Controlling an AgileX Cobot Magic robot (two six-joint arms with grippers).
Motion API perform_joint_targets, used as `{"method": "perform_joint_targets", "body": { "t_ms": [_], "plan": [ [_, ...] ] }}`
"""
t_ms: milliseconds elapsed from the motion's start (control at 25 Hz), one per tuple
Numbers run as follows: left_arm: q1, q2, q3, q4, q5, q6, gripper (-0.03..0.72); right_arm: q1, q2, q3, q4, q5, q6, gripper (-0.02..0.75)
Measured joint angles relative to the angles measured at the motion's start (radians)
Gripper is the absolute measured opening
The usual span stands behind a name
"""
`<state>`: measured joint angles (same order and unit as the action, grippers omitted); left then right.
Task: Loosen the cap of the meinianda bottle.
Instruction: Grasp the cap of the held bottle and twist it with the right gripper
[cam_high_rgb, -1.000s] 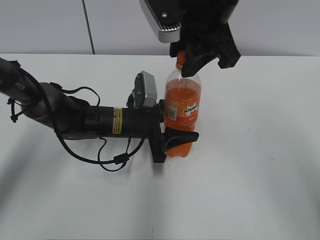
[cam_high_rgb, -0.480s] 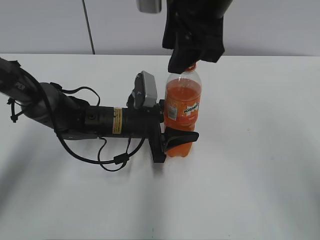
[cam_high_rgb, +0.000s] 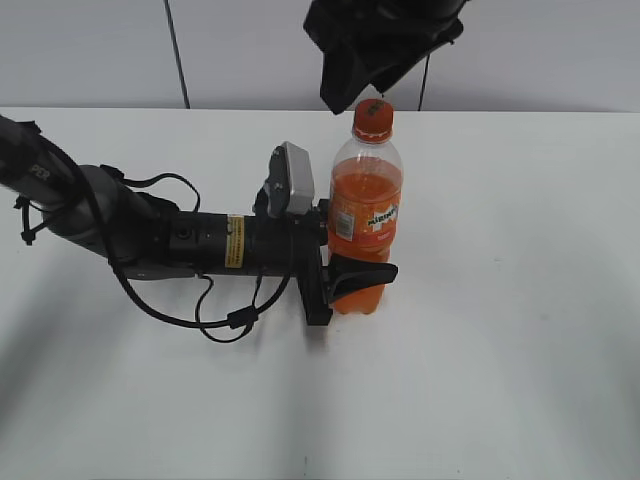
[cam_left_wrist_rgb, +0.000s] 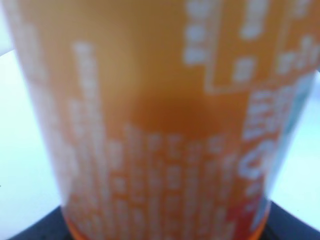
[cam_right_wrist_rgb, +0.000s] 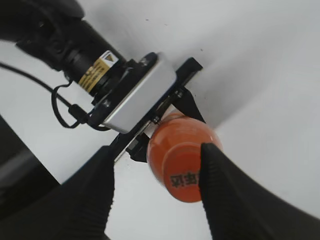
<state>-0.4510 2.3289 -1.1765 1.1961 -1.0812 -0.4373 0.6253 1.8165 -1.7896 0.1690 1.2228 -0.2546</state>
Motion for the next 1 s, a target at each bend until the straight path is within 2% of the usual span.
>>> {"method": "perform_joint_targets", "body": {
  "t_ms": [160, 320, 520, 1000],
  "plan": [
    [0.0, 0.0, 0.0, 0.0, 0.0, 0.0, 0.393, 0.0, 0.0, 0.0, -0.046, 0.0, 0.318, 0.409],
    [0.0, 0.0, 0.0, 0.0, 0.001, 0.0, 0.393, 0.0, 0.0, 0.0, -0.042, 0.0, 0.496, 0.409],
    [0.0, -0.003, 0.0, 0.0, 0.018, -0.004, 0.393, 0.0, -0.007, 0.0, -0.042, 0.0, 0.59, 0.409],
    [-0.003, -0.01, 0.0, 0.001, 0.037, -0.011, 0.393, 0.0, -0.007, 0.0, -0.102, 0.0, 0.629, 0.409]
  ]
}}
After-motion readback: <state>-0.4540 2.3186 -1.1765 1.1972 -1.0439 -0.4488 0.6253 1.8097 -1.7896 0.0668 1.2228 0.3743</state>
